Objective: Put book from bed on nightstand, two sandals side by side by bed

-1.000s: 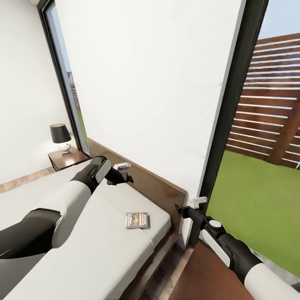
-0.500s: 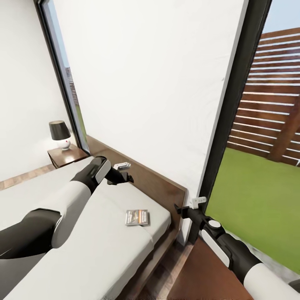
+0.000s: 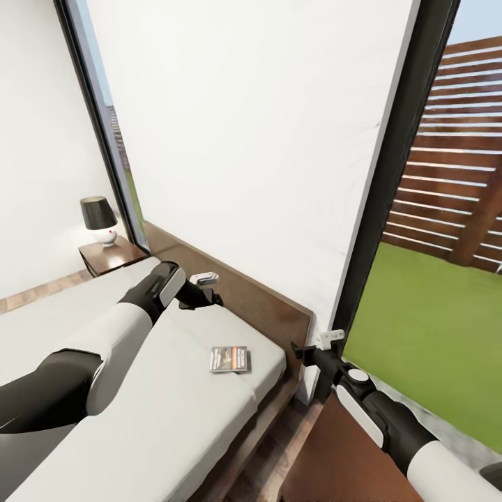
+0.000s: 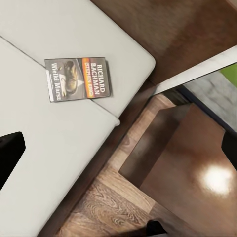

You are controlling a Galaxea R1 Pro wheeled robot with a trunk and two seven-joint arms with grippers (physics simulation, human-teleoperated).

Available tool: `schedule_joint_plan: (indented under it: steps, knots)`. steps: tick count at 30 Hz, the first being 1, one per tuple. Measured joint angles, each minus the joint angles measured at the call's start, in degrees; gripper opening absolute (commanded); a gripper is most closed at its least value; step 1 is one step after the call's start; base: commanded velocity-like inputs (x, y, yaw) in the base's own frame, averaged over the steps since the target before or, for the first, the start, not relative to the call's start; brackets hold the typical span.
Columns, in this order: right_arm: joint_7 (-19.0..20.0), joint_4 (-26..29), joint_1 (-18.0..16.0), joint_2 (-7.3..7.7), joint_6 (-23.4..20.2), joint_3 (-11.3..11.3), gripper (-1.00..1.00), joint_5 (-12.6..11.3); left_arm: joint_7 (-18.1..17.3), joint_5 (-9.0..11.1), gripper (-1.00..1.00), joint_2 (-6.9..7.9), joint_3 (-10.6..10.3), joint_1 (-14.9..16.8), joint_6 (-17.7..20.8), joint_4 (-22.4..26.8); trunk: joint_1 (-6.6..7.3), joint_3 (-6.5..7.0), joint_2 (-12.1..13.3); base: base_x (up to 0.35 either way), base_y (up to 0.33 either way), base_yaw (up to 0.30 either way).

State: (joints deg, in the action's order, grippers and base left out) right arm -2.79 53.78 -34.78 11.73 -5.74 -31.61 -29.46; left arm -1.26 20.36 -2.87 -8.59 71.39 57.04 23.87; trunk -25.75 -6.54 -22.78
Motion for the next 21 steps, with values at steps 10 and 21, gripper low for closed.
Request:
schedule_joint_plan:
  steps: [10, 21]
  knots:
    - [0.0, 0.0, 0.0, 0.03, 0.0, 0.1, 1.00, -0.1, 0.1, -0.1, 1.00, -0.07, 0.0, 0.0, -0.1, 0.0, 0.00, -0.91, 0.0, 0.000, 0.000, 0.000]
    - [-0.1, -0.1, 0.0, 0.13, 0.0, 0.3, 1.00, -0.1, 0.3, -0.1, 1.00, -0.12, 0.0, 0.0, -0.1, 0.0, 0.00, -1.91, 0.0, 0.000, 0.000, 0.000]
